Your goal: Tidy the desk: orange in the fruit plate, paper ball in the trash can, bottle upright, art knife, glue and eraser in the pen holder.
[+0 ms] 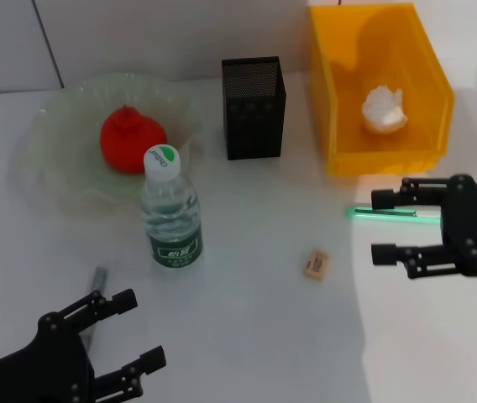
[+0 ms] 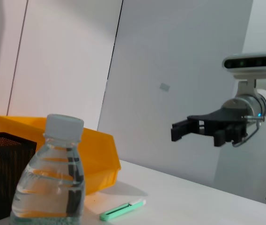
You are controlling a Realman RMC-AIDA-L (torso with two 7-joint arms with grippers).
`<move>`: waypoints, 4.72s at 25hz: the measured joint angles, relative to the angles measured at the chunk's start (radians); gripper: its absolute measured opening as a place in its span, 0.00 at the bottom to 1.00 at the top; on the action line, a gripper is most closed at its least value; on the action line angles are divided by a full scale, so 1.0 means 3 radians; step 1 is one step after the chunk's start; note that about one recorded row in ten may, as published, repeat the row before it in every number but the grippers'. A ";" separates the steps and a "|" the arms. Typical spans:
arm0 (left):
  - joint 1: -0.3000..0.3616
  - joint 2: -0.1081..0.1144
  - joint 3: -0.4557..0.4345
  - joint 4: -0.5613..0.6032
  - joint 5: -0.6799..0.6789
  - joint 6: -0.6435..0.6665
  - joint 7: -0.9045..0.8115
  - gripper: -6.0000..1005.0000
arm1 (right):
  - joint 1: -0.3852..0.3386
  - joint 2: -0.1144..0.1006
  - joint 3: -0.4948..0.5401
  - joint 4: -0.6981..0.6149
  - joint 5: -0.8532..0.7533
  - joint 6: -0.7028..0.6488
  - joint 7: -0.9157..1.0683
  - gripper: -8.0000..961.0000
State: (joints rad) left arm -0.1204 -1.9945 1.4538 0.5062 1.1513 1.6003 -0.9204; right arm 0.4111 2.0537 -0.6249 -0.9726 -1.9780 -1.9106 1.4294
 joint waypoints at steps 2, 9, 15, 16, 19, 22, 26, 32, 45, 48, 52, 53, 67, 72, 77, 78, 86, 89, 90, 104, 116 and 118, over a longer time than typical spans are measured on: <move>-0.0009 -0.0005 -0.0011 -0.0031 0.0001 -0.0007 0.0021 0.81 | 0.0022 0.0020 -0.0012 -0.0141 -0.0009 0.0026 0.0137 0.78; -0.0001 -0.0010 -0.0053 -0.0045 0.0042 -0.0038 0.0033 0.81 | 0.0405 -0.0037 -0.0138 -0.0964 -0.0297 0.0105 0.1541 0.78; 0.0006 -0.0023 -0.0043 -0.0046 0.0045 -0.0048 0.0036 0.81 | 0.0618 -0.0036 -0.0469 -0.1545 -0.0915 0.0114 0.2020 0.78; 0.0006 -0.0023 -0.0043 -0.0046 0.0045 -0.0048 0.0036 0.81 | 0.0618 -0.0036 -0.0469 -0.1545 -0.0915 0.0114 0.2020 0.78; 0.0000 -0.0032 -0.0031 -0.0046 0.0047 -0.0048 0.0038 0.81 | 0.0668 -0.0044 -0.0505 -0.1656 -0.1053 0.0107 0.2333 0.78; 0.0000 -0.0032 -0.0031 -0.0046 0.0047 -0.0048 0.0038 0.81 | 0.0692 -0.0061 -0.0489 -0.1704 -0.1187 0.0133 0.2714 0.78; -0.0023 -0.0035 -0.0041 -0.0046 0.0049 -0.0078 0.0045 0.81 | 0.0715 -0.0082 -0.0491 -0.1726 -0.1374 0.0106 0.3151 0.78; -0.0071 -0.0036 -0.0068 -0.0046 0.0185 -0.0110 0.0046 0.81 | 0.0720 -0.0082 -0.0523 -0.1748 -0.1466 0.0054 0.3178 0.78; -0.0091 -0.0069 -0.0071 -0.0046 0.0207 -0.0136 0.0072 0.81 | 0.0747 -0.0081 -0.0612 -0.1883 -0.2041 0.0030 0.2820 0.78; -0.0092 -0.0076 -0.0071 -0.0046 0.0207 -0.0139 0.0085 0.81 | 0.0747 -0.0063 -0.0768 -0.1885 -0.2248 0.0147 0.2594 0.78; -0.0083 -0.0080 -0.0071 -0.0046 0.0207 -0.0144 0.0087 0.81 | 0.0761 -0.0048 -0.0972 -0.1902 -0.2378 0.0221 0.2462 0.78; -0.0081 -0.0081 -0.0070 -0.0046 0.0207 -0.0146 0.0087 0.81 | 0.0783 -0.0042 -0.1103 -0.1884 -0.2436 0.0276 0.2436 0.78; -0.0066 -0.0111 -0.0062 -0.0055 0.0214 -0.0186 0.0098 0.81 | 0.1052 -0.0010 -0.1355 -0.1218 -0.2670 0.0507 0.2073 0.78; -0.0066 -0.0123 -0.0063 -0.0085 0.0217 -0.0186 0.0136 0.81 | 0.1084 0.0029 -0.1489 -0.1154 -0.2798 0.0649 0.2061 0.78; -0.0064 -0.0127 -0.0067 -0.0087 0.0217 -0.0186 0.0138 0.81 | 0.1086 0.0073 -0.1633 -0.1066 -0.3045 0.0805 0.2078 0.78; -0.0065 -0.0127 -0.0069 -0.0087 0.0217 -0.0186 0.0138 0.81 | 0.1098 0.0075 -0.1646 -0.0985 -0.3065 0.0851 0.2082 0.78; -0.0091 -0.0135 -0.0071 -0.0151 0.0217 -0.0191 0.0140 0.81 | 0.1134 0.0078 -0.1648 -0.0698 -0.3067 0.1025 0.2087 0.78; -0.0093 -0.0137 -0.0071 -0.0166 0.0217 -0.0192 0.0157 0.81 | 0.1150 0.0078 -0.1650 -0.0565 -0.3071 0.1116 0.2088 0.78; -0.0094 -0.0139 -0.0071 -0.0168 0.0217 -0.0195 0.0168 0.81 | 0.1163 0.0077 -0.1645 -0.0503 -0.3078 0.1152 0.2088 0.78; -0.0084 -0.0152 -0.0070 -0.0169 0.0217 -0.0207 0.0170 0.81 | 0.1177 0.0064 -0.1615 -0.0234 -0.3102 0.1345 0.2091 0.77; -0.0093 -0.0163 -0.0056 -0.0169 0.0217 -0.0211 0.0169 0.81 | 0.1211 0.0054 -0.1622 -0.0042 -0.3115 0.1470 0.2092 0.77; -0.0090 -0.0167 -0.0055 -0.0169 0.0217 -0.0211 0.0169 0.81 | 0.1229 0.0052 -0.1621 0.0008 -0.3133 0.1500 0.2092 0.77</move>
State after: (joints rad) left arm -0.1474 -2.0447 1.4372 0.4556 1.2164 1.5369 -0.8698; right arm 0.7798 2.0692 -1.1112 -0.9700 -2.9180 -1.4608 2.0571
